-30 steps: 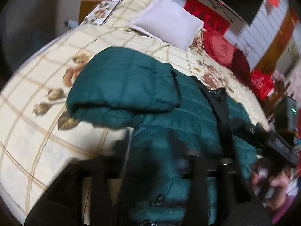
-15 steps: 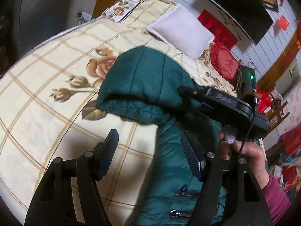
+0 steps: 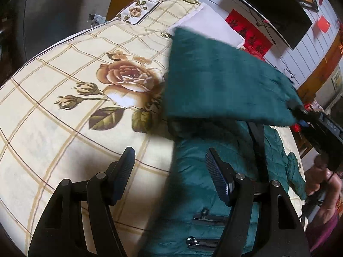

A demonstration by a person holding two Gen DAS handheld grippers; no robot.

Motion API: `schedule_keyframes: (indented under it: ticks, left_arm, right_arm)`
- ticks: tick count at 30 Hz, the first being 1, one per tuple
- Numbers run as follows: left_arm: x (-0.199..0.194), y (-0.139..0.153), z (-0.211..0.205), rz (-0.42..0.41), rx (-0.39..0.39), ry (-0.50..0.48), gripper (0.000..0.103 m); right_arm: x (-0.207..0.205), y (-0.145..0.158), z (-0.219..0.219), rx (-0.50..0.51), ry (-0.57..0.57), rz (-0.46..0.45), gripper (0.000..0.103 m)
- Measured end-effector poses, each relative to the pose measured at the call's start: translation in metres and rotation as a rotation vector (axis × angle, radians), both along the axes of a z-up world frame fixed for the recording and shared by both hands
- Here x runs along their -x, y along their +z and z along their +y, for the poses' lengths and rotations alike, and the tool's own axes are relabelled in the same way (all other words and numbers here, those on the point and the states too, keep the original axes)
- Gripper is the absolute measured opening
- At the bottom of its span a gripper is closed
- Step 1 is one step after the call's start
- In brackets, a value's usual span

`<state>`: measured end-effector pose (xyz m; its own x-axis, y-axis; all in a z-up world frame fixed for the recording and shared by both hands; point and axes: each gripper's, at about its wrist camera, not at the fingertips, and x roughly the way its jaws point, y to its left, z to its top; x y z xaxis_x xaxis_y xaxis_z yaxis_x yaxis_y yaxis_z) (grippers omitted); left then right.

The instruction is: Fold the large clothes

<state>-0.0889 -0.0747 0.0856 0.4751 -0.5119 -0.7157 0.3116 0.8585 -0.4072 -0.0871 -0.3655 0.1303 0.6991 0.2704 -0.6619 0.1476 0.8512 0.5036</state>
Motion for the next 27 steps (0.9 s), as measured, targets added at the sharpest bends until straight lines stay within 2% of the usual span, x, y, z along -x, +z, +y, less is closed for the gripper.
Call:
schedule_keyframes:
  ticks: [7,11,15,20,22,24,26,27]
  left_arm:
    - [0.008,0.002,-0.024,0.008,-0.03,-0.026,0.068]
    - [0.012,0.006,-0.042,-0.03,-0.082,-0.048,0.068]
    - [0.013,0.008,-0.061,-0.063,-0.123,-0.06,0.068]
    - [0.009,0.011,-0.089,-0.103,-0.164,-0.065,0.068]
    - [0.005,0.011,-0.102,-0.114,-0.186,-0.07,0.068]
    - [0.0,0.01,-0.113,-0.121,-0.211,-0.066,0.068]
    - [-0.006,0.008,-0.121,-0.126,-0.222,-0.061,0.068]
    - [-0.009,0.007,-0.125,-0.13,-0.225,-0.06,0.068]
  right_arm:
    - [0.062,-0.005,-0.071,0.043,-0.152,0.089,0.023]
    - [0.085,-0.015,-0.1,0.122,-0.218,0.157,0.023]
    - [0.104,-0.034,-0.125,0.148,-0.265,0.222,0.023]
    - [0.115,-0.071,-0.143,0.219,-0.352,0.337,0.023]
    - [0.114,-0.089,-0.153,0.266,-0.388,0.434,0.023]
    - [0.118,-0.097,-0.162,0.228,-0.404,0.49,0.023]
    - [0.128,-0.087,-0.163,0.173,-0.411,0.434,0.023]
    - [0.13,-0.076,-0.156,0.191,-0.383,0.402,0.023]
